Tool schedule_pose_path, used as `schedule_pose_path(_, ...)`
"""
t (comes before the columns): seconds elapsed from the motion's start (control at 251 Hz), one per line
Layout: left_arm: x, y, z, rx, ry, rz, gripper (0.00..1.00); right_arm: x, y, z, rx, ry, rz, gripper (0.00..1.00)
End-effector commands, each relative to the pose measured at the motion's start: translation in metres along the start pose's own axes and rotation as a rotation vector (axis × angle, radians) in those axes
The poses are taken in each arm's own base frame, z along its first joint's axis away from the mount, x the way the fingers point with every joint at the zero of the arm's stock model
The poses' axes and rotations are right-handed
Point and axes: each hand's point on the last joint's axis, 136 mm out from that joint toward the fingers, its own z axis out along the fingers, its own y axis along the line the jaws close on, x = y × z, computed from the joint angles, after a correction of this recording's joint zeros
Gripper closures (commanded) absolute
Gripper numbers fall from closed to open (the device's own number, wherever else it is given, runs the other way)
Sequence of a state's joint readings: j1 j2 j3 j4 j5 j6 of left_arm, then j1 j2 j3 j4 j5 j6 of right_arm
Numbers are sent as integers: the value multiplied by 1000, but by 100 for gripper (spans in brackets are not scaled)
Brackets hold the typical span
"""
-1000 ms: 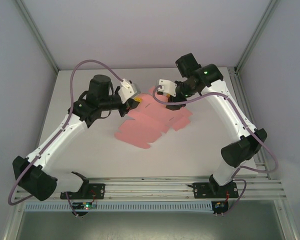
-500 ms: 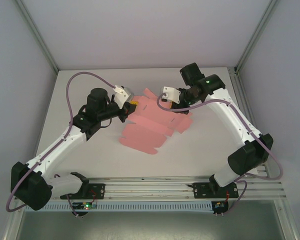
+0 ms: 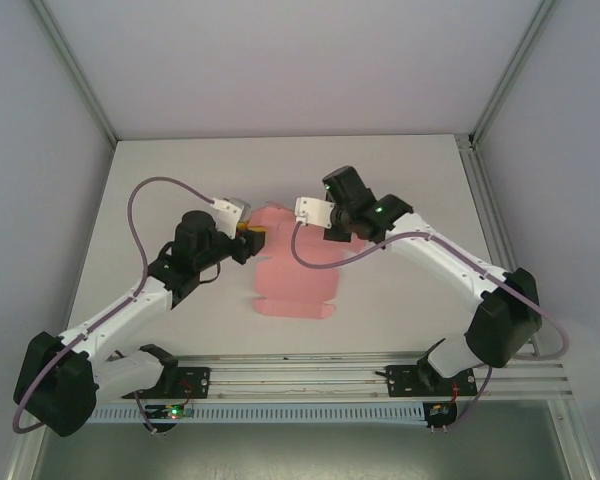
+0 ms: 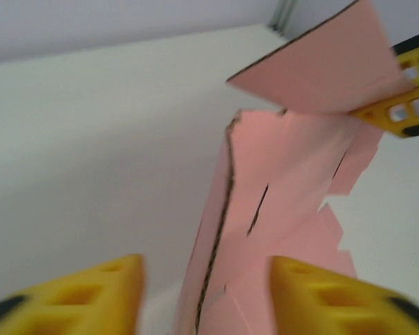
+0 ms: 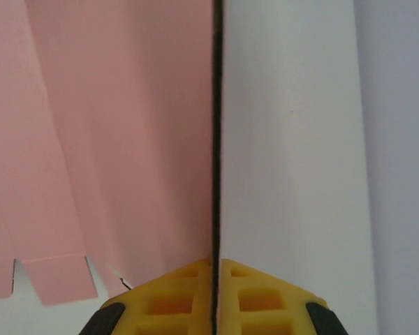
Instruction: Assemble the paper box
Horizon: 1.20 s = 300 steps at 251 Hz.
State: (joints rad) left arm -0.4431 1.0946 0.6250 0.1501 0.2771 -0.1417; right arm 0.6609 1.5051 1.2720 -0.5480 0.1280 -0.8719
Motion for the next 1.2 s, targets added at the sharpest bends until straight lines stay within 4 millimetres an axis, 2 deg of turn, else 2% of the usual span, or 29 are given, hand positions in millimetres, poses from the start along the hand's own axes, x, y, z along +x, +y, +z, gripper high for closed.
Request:
schedule_pose_path(0.0,4,29,-10,-166,-19,-94,17,0,-29,20,230,84,-22,100)
schedule_pose_path(0.028,8,32,-13,-188,-8,-100,9,-1,-30,24,253,87,-23,100)
schedule_pose_path(0.044,10,34,-15,-199,-3,-101,2,-2,-31,25,270,86,-24,100)
schedule_pose_path(0.056,10,35,-16,-206,-5,-103,0,-3,-32,27,283,86,-26,100)
schedule_pose_path(0.196,9,49,-34,-305,-54,-132,0,-8,-40,32,441,111,-93,100)
schedule_pose_path(0.283,7,63,-47,-396,-80,-185,0,-4,-29,41,470,182,-164,100)
schedule_pose_path(0.431,6,79,-58,-478,-76,-218,0,8,7,67,418,231,-250,100)
schedule_pose_path(0.563,2,101,-63,-525,-54,-323,0,11,14,78,450,228,-276,100)
schedule_pose_path(0.642,0,105,-54,-498,-31,-319,0,9,15,81,454,208,-272,100)
schedule_pose_path(0.718,-6,97,-39,-415,-31,-219,0,8,21,83,408,178,-268,100)
schedule_pose_path(0.854,-23,107,-16,-382,-30,-207,0,7,29,81,330,138,-252,100)
schedule_pose_path(1.03,-15,102,28,-246,61,-182,0,8,29,80,300,138,-237,100)
schedule_pose_path(1.193,0,75,42,-58,125,-125,0,7,25,74,269,91,-170,100)
